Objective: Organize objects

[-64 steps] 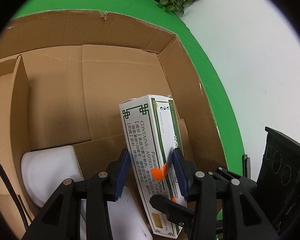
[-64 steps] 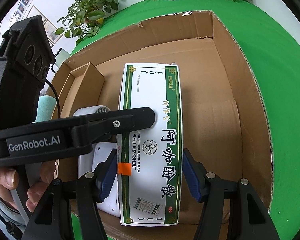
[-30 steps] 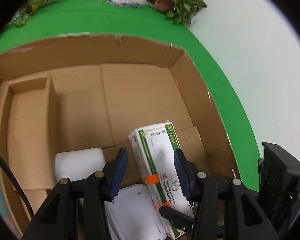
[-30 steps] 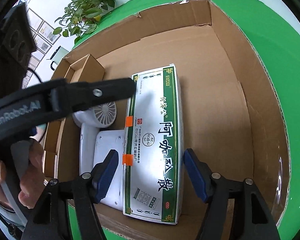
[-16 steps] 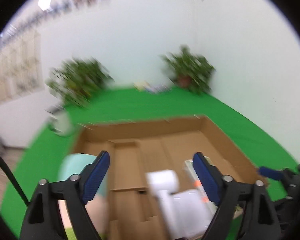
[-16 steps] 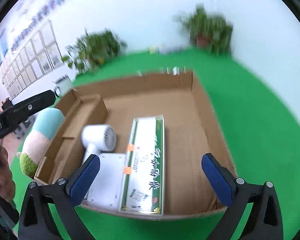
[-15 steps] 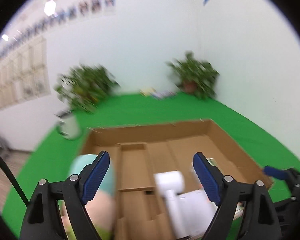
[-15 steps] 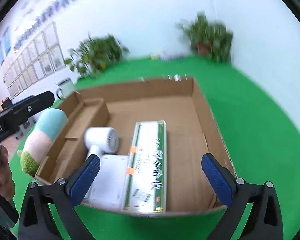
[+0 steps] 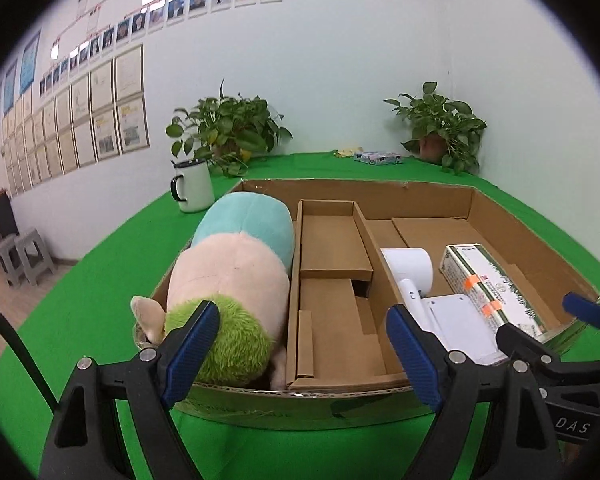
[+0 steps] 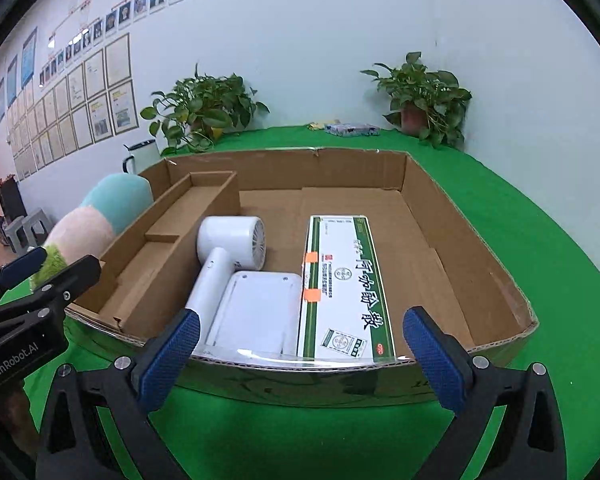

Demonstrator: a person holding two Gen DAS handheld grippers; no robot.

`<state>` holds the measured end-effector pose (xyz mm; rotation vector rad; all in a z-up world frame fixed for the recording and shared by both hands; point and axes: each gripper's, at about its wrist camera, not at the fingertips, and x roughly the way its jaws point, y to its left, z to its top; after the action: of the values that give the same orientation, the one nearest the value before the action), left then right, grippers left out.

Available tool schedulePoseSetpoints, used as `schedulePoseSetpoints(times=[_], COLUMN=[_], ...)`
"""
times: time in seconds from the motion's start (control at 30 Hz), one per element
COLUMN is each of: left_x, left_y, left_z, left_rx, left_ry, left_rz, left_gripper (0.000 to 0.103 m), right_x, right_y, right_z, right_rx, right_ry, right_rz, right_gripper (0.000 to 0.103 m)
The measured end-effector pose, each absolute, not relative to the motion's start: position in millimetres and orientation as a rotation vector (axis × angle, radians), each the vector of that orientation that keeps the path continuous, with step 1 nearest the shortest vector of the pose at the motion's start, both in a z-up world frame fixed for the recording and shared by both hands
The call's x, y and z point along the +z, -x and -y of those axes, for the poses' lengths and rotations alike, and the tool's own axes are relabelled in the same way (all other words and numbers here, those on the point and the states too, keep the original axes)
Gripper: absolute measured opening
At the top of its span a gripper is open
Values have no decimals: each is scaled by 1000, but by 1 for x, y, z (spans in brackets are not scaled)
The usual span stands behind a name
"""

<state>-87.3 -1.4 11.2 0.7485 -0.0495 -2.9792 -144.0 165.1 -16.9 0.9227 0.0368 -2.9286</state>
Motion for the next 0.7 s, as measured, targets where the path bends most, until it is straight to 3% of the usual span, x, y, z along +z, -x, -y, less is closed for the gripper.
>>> schedulePoseSetpoints(times=[0.2,0.7], left_x=[-4,-5], left_y=[85,88], left_z=[-11,-11], left_rx=[-2945,-2923], left_ry=[-730,-760], left_rz=[191,188], left_gripper=[89,97], right_x=[-21,-23], right_y=[147,145], right_z=[-165,-166], right_rx=[-2965,-2982], right_ry=[-886,-851], right_rz=[-77,-79], right_gripper=[102,103])
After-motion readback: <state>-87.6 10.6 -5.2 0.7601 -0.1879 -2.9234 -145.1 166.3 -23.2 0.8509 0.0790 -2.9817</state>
